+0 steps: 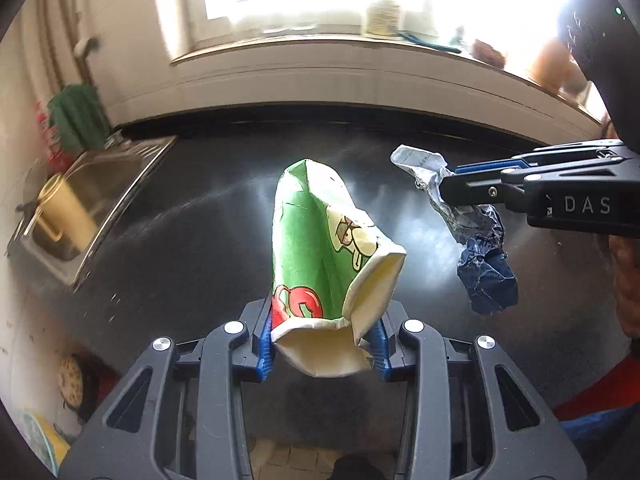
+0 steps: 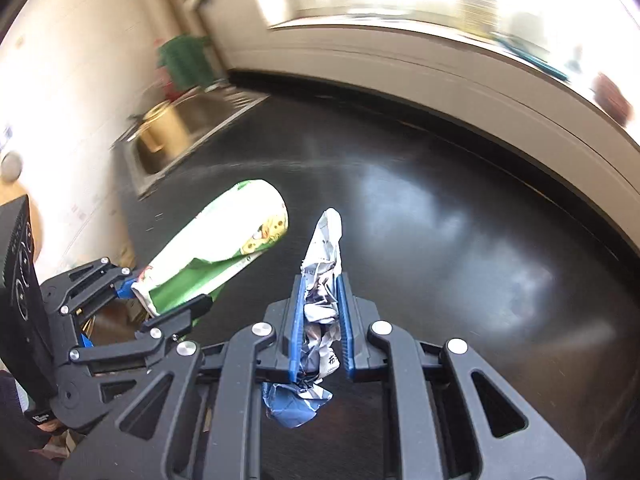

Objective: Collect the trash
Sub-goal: 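Carry paper cup and foil wrapper over the trash bin and open both tools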

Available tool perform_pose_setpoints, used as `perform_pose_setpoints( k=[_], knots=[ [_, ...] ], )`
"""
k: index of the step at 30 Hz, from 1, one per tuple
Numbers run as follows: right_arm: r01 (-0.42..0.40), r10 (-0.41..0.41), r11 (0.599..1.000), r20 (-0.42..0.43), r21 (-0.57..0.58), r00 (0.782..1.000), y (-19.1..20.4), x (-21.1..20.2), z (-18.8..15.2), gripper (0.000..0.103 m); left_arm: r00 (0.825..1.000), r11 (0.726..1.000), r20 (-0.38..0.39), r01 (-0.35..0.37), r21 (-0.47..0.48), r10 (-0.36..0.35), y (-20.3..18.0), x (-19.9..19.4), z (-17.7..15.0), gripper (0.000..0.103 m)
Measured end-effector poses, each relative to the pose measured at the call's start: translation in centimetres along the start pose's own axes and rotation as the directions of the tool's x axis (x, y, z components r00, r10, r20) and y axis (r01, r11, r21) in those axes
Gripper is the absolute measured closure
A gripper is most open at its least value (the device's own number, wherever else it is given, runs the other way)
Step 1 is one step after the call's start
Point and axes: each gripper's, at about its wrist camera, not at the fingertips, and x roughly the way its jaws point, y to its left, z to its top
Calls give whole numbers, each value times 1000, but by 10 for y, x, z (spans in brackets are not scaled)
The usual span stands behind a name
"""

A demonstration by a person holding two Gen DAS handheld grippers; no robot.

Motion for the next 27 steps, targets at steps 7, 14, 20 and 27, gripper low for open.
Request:
perform_pose_setpoints(
  k=[7,14,20,27],
  knots=[
    [-233,210,945,-120,-230,970,144,58,19,86,976,945,-105,-212,-248,192,100,-43,-83,66],
    [-391,313,858,-264,-334,912,253,110,4,86,931,832,-231,-358,-424,283,171,-67,-164,66],
    [-417,291,822,-344,-387,893,309,150,-14,86,911,764,-285,-406,-501,298,215,-56,-203,66],
    [-414,237,811,-415,-414,878,338,207,-24,86,909,754,-326,-403,-520,261,251,-21,-231,66]
  ],
)
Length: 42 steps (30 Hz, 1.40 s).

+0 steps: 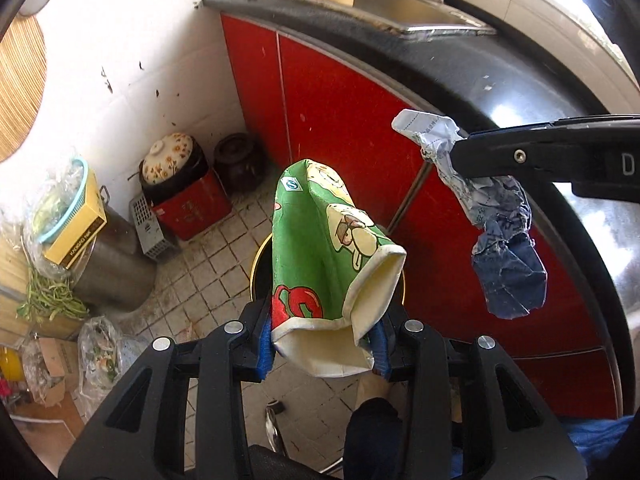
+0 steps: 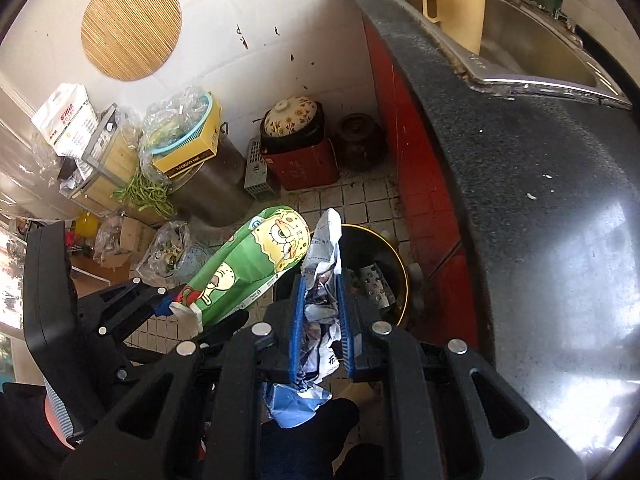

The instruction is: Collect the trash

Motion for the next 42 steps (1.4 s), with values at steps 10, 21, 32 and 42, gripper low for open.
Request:
perform_pose_setpoints(
  k=[10,21,32,42],
  knots=[
    [28,-29,1000,-61,-13,998,-2,42,15,86,999,1000,-37,11,-1,-11,11,31,-2,66],
    [58,-59,998,-68,-29,996,-3,58,23,44,996,999,-83,38,-8,-38,22,65,-10,32],
    [58,-58,998,32,28,998,-7,-15,15,20,999,999,-45,5,-33,-6,14,22,-6,8],
    [261,-352,904,243,339,904,-90,-219,-88,9,990,972,80,97,214,-117,-109,-65,49,7]
  ],
)
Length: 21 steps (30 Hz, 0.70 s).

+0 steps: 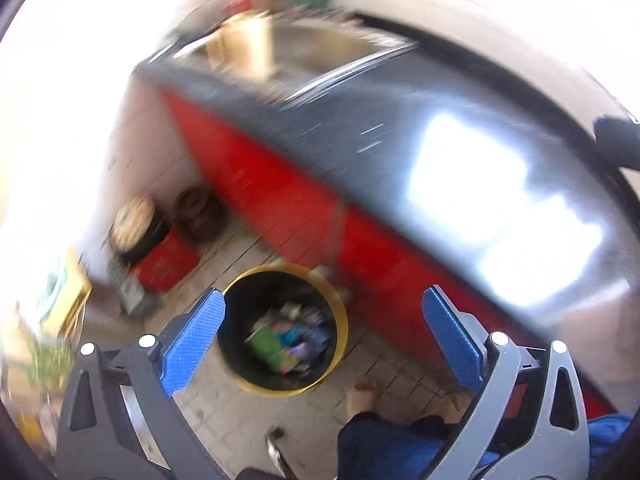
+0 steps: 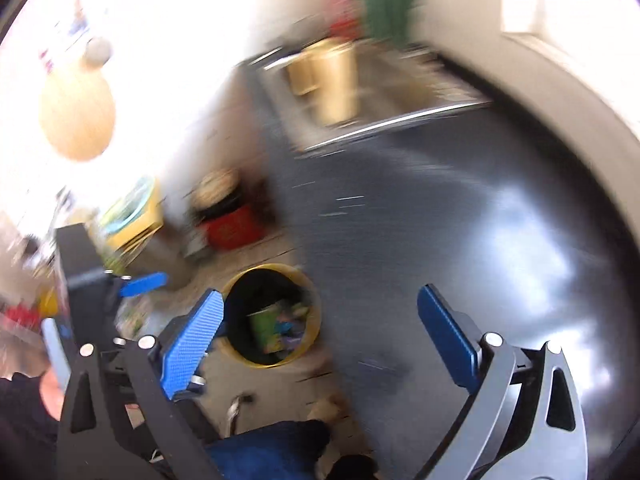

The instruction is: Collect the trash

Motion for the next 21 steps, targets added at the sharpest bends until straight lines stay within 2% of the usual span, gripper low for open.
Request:
perform_pose_setpoints(
  k=[3,6,7,8,11,12,14,17,21],
  knots=[
    [138,-149,973,50,183,988,-70,-54,-29,9,992,986,37,112,124,-118,-66,-9,34,7],
    [261,-296,902,52,345,954,-127,-102,-68,9,977,952,43,194,238,-210,-119,-15,57,7],
    [299,-341,873,43,386,939,-141,-115,-80,9,965,929,34,239,284,-259,-144,-18,65,7],
    [352,-404,825,25,442,915,-159,-135,-99,9,956,911,25,269,313,-291,-161,-21,70,7],
    [435,-503,715,-30,548,864,-192,-172,-140,9,943,863,-10,307,401,-331,-216,-28,83,7],
    [463,-536,662,-60,589,842,-202,-188,-157,9,940,850,-21,317,421,-340,-232,-29,86,7],
    [489,-575,581,-97,651,812,-217,-211,-182,9,929,821,-28,339,460,-368,-263,-35,91,7],
    [500,-602,508,-126,701,788,-234,-233,-211,9,926,795,-38,343,501,-376,-293,-42,91,7],
    [506,-625,471,-131,723,769,-246,-248,-230,9,920,768,-58,357,532,-387,-320,-45,92,7]
  ],
)
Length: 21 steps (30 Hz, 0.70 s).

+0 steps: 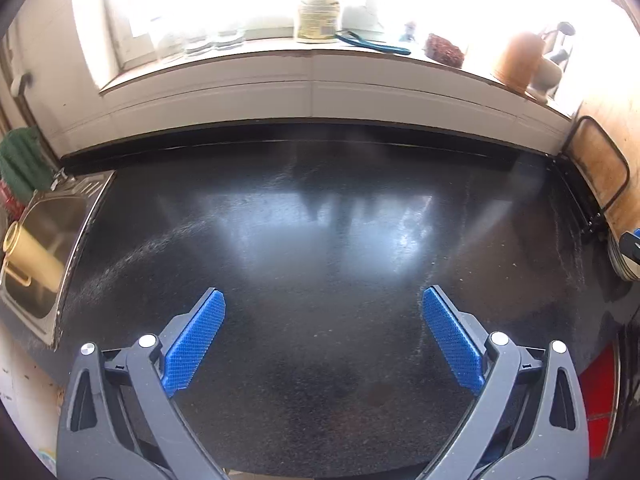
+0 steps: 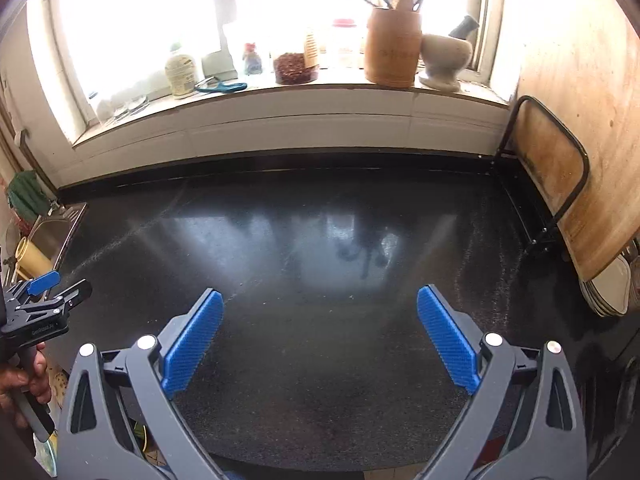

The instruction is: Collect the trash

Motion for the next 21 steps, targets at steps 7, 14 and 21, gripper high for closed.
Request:
perform_pose_setpoints(
  k=[7,14,21],
  knots=[
    [-2,2,1000,10,13,1000,-4,-8,-7,9,1000,999,-10,-4,45,4,-16,-3,-1,7],
    [-19,19,1000,1,9,1000,-1,-3,-4,9,1000,999,-13,-10,38,10,-16,-7,-2,7],
    [-27,27,1000,-5,-3,1000,2,0,-4,9,1000,999,-11,-19,26,19,-13,-10,-2,7]
  ],
)
